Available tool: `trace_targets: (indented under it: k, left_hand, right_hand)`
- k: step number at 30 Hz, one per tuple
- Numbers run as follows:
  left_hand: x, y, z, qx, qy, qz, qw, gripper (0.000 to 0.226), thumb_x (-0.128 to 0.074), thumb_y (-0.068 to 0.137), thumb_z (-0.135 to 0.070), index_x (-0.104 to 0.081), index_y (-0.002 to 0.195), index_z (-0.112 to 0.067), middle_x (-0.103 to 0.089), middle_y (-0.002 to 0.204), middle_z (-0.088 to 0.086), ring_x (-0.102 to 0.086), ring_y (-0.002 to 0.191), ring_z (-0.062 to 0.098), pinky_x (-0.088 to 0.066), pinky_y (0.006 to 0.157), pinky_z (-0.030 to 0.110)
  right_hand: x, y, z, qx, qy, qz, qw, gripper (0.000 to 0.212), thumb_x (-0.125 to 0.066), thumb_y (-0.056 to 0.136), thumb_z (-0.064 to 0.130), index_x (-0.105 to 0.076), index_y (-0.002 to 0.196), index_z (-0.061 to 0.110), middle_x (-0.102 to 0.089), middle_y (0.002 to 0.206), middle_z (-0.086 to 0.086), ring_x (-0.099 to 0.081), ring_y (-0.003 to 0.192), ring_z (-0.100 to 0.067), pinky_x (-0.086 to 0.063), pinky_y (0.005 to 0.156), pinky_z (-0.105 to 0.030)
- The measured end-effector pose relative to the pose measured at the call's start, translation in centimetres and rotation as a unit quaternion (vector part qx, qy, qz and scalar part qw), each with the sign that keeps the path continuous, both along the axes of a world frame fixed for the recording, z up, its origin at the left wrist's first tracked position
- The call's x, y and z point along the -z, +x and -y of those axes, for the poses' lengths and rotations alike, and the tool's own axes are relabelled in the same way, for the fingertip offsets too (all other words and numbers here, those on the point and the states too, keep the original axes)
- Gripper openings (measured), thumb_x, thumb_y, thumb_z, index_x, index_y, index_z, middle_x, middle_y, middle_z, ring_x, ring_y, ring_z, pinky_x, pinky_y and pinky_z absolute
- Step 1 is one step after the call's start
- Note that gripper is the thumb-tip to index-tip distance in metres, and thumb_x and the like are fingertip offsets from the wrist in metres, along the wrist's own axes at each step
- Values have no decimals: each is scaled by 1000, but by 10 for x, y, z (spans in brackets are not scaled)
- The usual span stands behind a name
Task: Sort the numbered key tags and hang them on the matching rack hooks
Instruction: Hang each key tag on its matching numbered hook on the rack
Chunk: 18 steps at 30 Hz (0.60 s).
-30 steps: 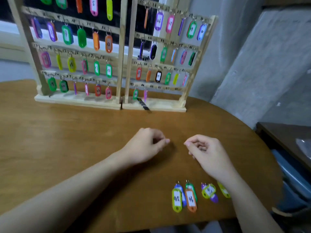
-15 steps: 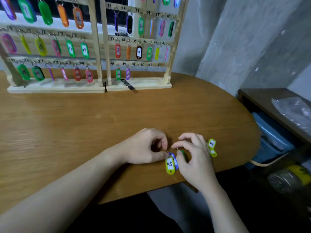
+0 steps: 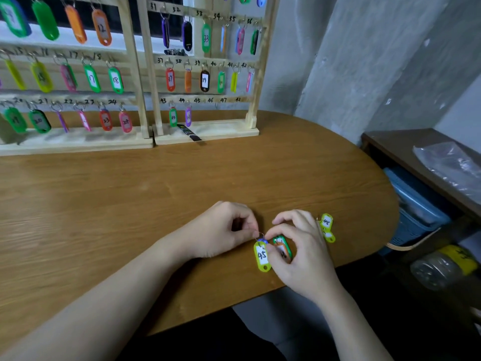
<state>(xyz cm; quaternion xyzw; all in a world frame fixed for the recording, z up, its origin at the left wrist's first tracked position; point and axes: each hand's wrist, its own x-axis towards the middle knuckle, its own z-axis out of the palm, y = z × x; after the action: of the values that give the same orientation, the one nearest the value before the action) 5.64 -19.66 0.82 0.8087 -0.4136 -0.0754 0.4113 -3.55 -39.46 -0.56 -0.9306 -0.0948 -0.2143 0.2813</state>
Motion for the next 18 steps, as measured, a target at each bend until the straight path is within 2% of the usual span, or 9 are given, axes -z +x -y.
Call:
trace_targets:
  k: [5,13,18]
  left_hand:
    - [2,3,-2,-25,-8,-6,1000,7,-72,92,-20,-72,85,-20,-69,83,-4,-60,77,17,-46,71,22]
    - [-1,8,-6,-83,-18,14,996,9,-70,93,-23,-70,84,-24,-69,85,-12,-63,85,11,-48,80,24]
    - [-2,10,-7,-112,-28,31,993,10,-70,93,-23,-69,83,-23,-69,83,-10,-61,82,9,-44,74,17]
  right_hand:
    - [1,1,-1,-3,-3,22,1000,12,-73,79,41,-70,81,29,-54,104,16,-53,108,-10,-45,89,-41]
    - [1,0,-3,-21,-25,24,999,25,-77,76,52,-74,93,34,-55,110,16,-52,113,-8,-43,92,-38]
    - [4,2,-12,-34,-40,18,998,24,-74,81,52,-75,100,38,-56,114,17,-50,117,-8,-41,94,-38]
